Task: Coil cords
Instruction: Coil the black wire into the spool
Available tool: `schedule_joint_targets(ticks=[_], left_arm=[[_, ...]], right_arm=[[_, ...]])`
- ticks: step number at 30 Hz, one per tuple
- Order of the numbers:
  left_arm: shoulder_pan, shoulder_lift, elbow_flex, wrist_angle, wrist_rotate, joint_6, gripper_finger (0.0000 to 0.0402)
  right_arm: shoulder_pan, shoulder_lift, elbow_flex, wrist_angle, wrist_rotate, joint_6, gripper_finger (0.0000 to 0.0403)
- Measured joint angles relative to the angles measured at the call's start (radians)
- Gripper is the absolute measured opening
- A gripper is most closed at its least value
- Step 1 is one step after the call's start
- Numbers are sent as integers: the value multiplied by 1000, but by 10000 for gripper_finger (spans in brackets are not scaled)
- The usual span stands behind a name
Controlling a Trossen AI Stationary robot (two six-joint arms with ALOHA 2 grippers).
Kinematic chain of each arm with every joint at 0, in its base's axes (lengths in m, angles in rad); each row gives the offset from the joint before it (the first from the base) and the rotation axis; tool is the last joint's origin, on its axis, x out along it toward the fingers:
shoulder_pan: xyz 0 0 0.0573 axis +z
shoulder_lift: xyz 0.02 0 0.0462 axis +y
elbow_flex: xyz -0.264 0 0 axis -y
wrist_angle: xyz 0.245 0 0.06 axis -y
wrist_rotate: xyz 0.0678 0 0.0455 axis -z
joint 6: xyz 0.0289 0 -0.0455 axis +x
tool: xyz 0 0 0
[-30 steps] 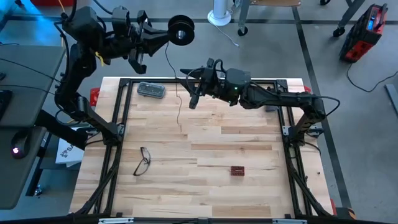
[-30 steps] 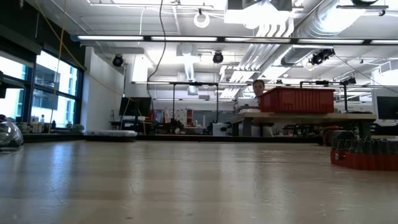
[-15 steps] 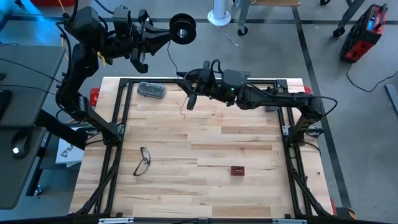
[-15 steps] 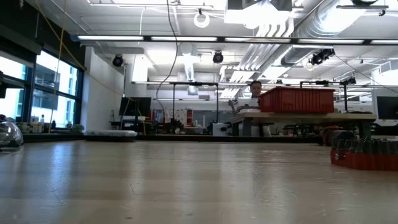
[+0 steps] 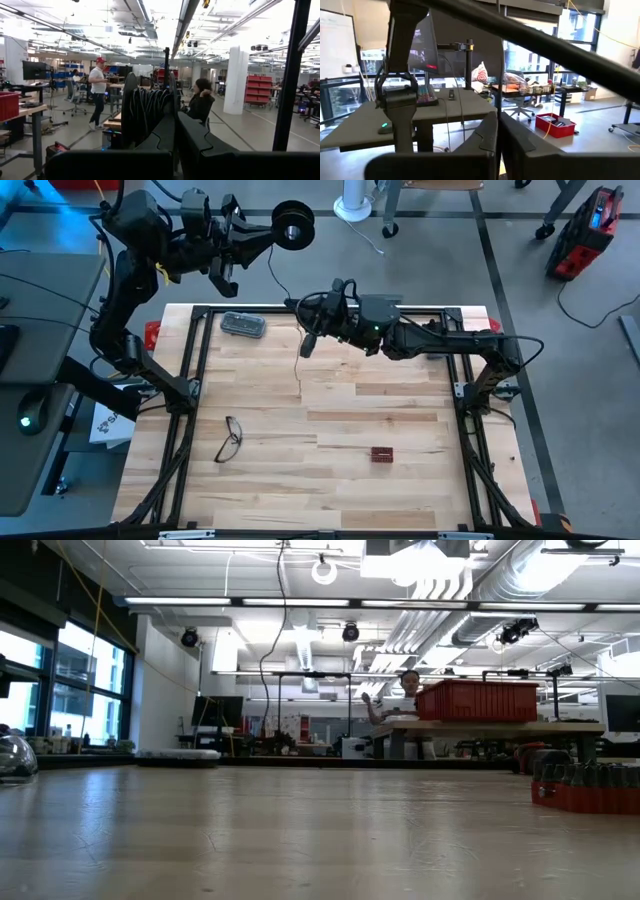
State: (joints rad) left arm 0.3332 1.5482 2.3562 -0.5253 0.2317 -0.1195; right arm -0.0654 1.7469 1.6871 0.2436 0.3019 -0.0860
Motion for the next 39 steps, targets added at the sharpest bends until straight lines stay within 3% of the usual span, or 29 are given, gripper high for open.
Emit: schedule_joint_targets(ticks=[5,11,18,27,39], left_arm=[[0,0,0,-1,-5,17,0],[4,-18,0,-42,-100,25,0],[22,-48,0,-99,-114,-80,0],[20,-57,0,-261,-109,-185,0],[20,-56,0,-445,-19,-283,0]], right_arm=[[23,-28,0,-77,20,-2,2],[41,-100,0,-248,21,-1,1],[38,-173,0,-342,22,-15,1],[10,-217,0,-370,21,-27,0],[-7,-223,0,-386,13,-20,0]])
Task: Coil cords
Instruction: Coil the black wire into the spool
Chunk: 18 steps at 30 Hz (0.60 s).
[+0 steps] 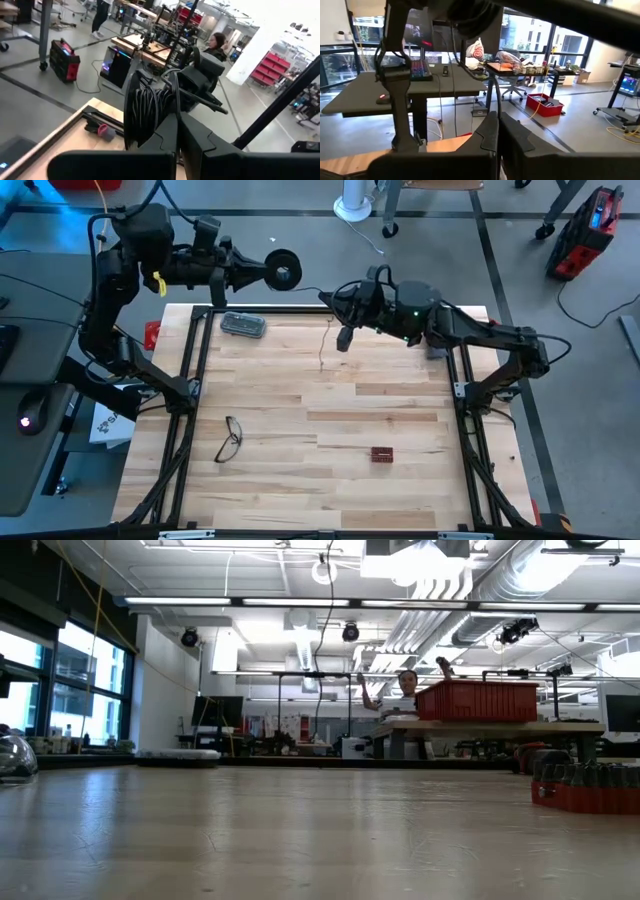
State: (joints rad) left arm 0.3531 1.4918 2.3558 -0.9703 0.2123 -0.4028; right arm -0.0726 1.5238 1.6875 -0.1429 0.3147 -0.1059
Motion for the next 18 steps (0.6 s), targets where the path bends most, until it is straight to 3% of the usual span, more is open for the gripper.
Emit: schedule_joint_targets(ticks=[9,18], left_arm=[[9,-1,0,-18,4,67,0],[9,-3,0,-92,18,42,0]], right_arm=[[-7,0,0,-16,-3,-26,0],[-6,0,0,-48,-8,-26,0]])
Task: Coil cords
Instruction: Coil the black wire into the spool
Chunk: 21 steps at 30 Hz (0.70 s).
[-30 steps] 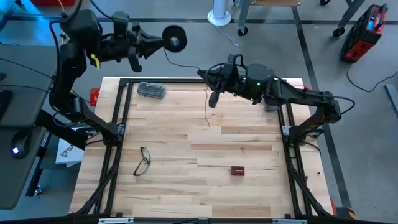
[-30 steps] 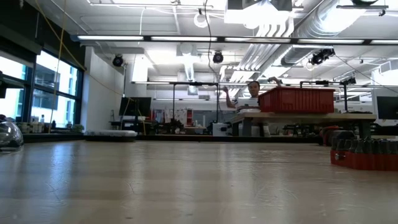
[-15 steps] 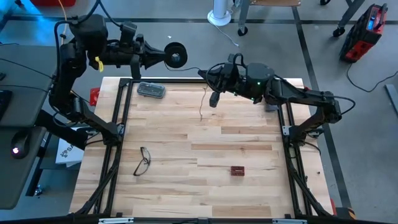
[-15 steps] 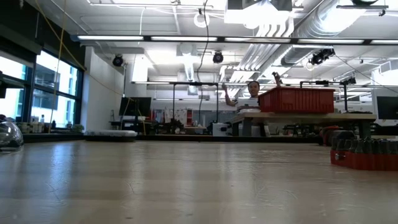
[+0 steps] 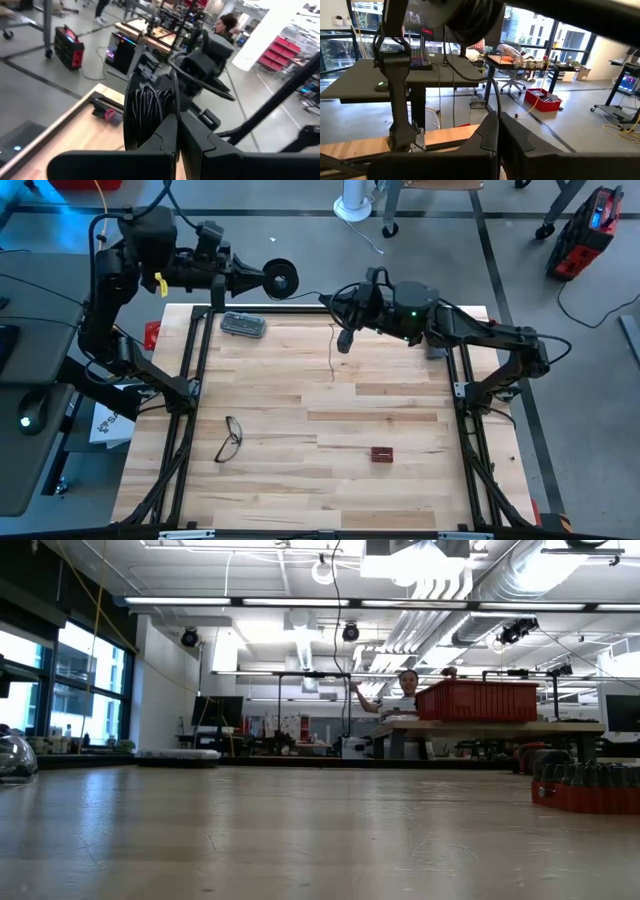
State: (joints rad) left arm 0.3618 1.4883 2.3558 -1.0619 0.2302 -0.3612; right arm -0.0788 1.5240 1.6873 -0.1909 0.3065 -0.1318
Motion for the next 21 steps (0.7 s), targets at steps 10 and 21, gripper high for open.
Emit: schedule_joint_targets(ticks=[10,21], left_arm=[[0,-4,0,-39,42,-50,0],[11,6,0,-43,-31,-77,0]], right_arm=[[0,-66,0,-11,-9,-34,0],[1,-128,0,-3,-109,-26,0]])
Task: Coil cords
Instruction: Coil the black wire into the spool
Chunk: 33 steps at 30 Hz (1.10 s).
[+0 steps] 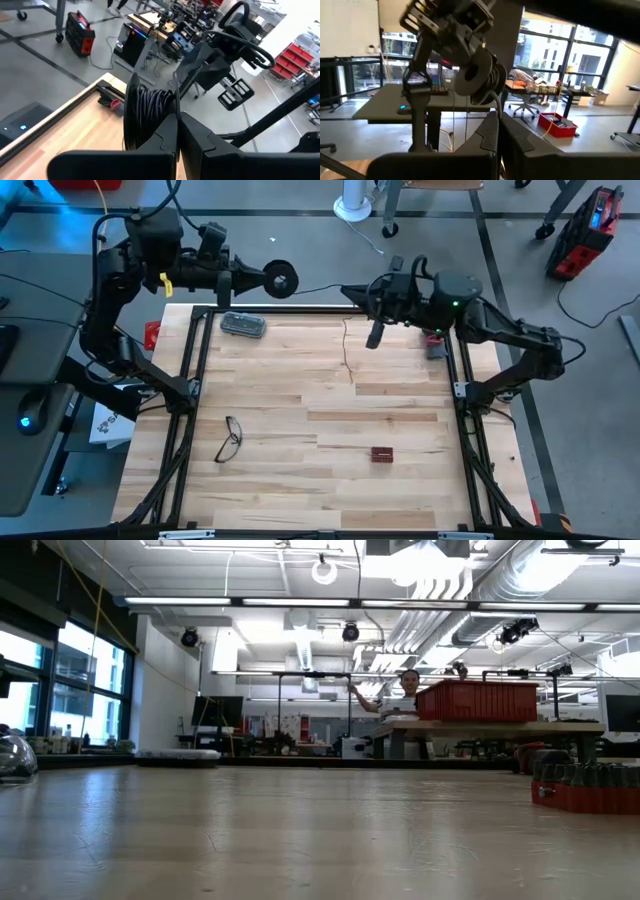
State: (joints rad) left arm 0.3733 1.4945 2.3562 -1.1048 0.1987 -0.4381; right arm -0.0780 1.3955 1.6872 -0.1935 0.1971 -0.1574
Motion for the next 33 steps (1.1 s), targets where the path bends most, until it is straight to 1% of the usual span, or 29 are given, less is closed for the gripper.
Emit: schedule_joint_targets(ticks=[6,9,12,14,18,22,26,30,33], left_arm=[[21,11,0,46,-14,-17,0],[21,17,0,146,-16,-33,0],[21,25,0,256,7,-55,0],[21,32,0,299,13,-56,0],[23,45,0,304,2,-25,0],[34,43,0,296,19,-42,0],[33,28,0,260,91,-123,0],[22,23,0,264,167,-246,0],[14,22,0,233,186,-288,0]], right_arm=[[0,-20,0,-2,-8,-10,0],[0,-20,0,-25,-7,-20,0],[0,-15,0,-26,-9,-9,0],[0,-6,0,-24,-21,0,0],[8,-7,0,-28,-38,11,0],[11,-28,0,-51,-33,-1,0],[11,-52,0,-52,-21,-2,0],[11,-62,0,-65,-18,-9,0],[11,-64,0,-50,-18,-25,0]])
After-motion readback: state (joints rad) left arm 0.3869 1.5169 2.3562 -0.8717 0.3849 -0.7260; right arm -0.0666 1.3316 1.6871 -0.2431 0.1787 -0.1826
